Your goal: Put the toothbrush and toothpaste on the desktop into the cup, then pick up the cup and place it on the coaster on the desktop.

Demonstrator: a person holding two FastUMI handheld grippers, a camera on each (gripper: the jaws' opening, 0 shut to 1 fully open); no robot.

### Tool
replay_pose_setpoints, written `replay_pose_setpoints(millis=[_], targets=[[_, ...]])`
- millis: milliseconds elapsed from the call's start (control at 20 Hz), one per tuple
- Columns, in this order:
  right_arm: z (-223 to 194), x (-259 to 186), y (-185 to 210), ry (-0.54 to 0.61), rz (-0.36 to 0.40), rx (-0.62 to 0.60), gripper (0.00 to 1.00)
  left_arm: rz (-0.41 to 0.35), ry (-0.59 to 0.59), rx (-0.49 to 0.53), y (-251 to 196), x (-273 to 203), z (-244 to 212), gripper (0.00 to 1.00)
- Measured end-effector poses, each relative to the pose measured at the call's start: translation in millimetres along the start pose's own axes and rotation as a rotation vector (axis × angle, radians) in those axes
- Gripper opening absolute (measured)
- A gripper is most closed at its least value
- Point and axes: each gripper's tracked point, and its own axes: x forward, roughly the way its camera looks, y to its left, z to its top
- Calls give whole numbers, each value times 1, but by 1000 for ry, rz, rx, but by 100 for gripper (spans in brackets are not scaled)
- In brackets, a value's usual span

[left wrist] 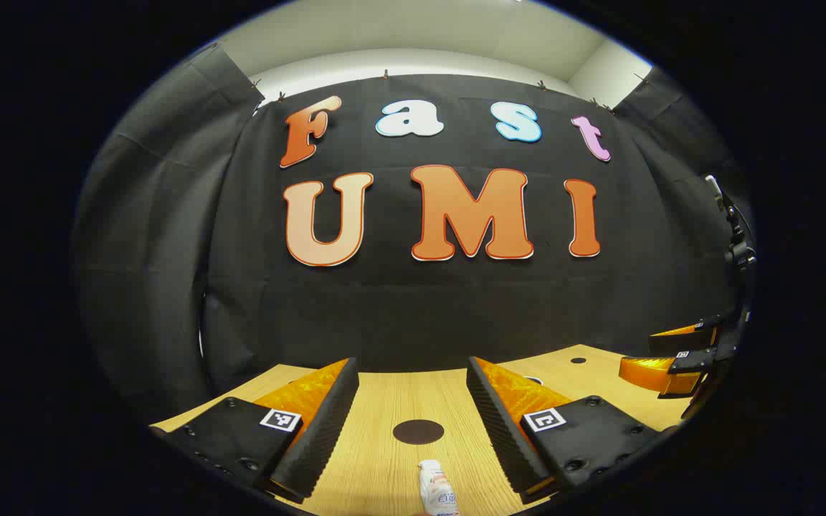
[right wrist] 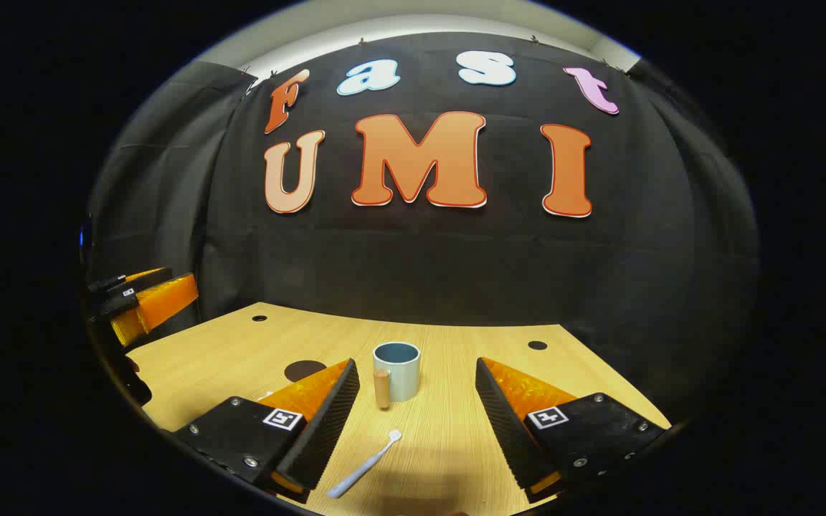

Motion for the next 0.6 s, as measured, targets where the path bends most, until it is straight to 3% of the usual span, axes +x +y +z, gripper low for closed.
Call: replay_pose_setpoints(millis=[600], targets=[[0,1,2,45,24,24,98,1,20,1,6,1,-3,97]])
